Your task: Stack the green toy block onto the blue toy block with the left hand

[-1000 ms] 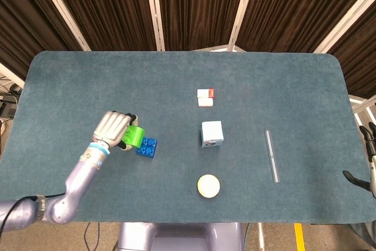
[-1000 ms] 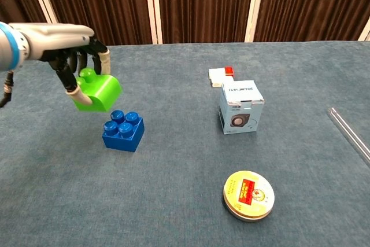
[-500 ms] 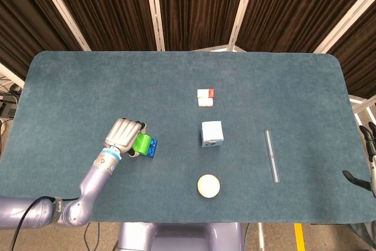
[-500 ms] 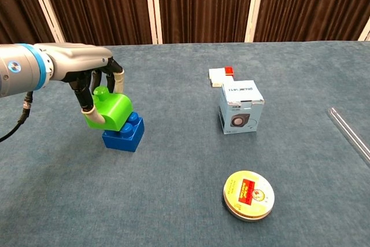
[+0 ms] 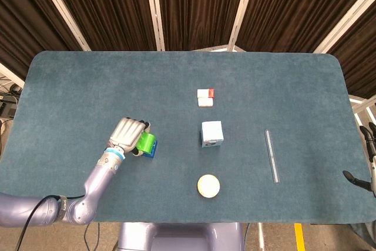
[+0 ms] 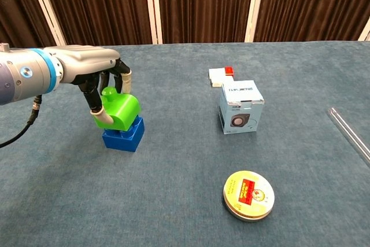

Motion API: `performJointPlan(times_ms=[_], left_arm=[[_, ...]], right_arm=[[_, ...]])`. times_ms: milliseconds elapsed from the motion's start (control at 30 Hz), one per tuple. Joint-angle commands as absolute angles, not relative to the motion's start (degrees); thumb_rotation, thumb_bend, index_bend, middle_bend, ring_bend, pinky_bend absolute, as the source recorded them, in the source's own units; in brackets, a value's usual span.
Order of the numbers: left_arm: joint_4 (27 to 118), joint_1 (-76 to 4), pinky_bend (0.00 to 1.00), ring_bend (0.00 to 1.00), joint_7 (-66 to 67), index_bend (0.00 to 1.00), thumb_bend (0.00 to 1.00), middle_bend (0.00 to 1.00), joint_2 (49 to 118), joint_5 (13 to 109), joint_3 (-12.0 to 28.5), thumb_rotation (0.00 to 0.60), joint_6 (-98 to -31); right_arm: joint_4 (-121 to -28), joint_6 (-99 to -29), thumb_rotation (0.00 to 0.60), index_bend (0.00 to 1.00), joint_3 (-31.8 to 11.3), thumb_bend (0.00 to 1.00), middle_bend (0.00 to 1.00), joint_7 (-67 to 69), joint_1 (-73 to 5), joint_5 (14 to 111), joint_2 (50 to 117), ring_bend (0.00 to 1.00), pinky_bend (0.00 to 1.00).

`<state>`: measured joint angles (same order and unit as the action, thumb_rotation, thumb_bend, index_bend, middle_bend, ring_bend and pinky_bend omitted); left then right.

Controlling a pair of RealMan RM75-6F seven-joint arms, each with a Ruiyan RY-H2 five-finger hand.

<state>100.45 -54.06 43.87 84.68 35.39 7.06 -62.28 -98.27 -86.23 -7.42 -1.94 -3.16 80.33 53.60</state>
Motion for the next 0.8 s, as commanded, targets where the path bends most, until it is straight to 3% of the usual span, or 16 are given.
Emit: performJointPlan(times_ms=[33,600,700,800], left_arm=[[99.8,-54.1,0.40,0.45,43.7,0.61,0.00,0.53,85.2,35.7,6.9,0.600,-61.9],[97.0,-55.7,0.38,0.43,46.2,0.59,0.00,0.52,88.4,32.9,5.9,0.600,-61.4],[96.8,-55.8,0.33,0.36,46.1,0.52,0.00,0.44,88.7,32.9,6.0,0.600,-61.6],[97.2,-55.6,0.19,0.17,45.7,0.29,0.00,0.21,88.3,33.3,5.8,0.600,-61.4]], right_arm=[[-98.2,-86.1,0.600,0.00,-7.4,0.00,0.00,-1.9,-3.2,80.3,53.6,0.00,0.00],[-98.0,-85.8,0.600,0.00,-7.6,0.00,0.00,-1.6,-3.3,79.9,53.6,0.00,0.00],[-98.0,-85.9,0.600,0.00,-7.6,0.00,0.00,-1.5,-3.3,79.9,53.5,0.00,0.00],[-98.0,-85.9,0.600,0.00,-7.6,0.00,0.00,-1.3,-3.2,79.8,53.4,0.00,0.00]])
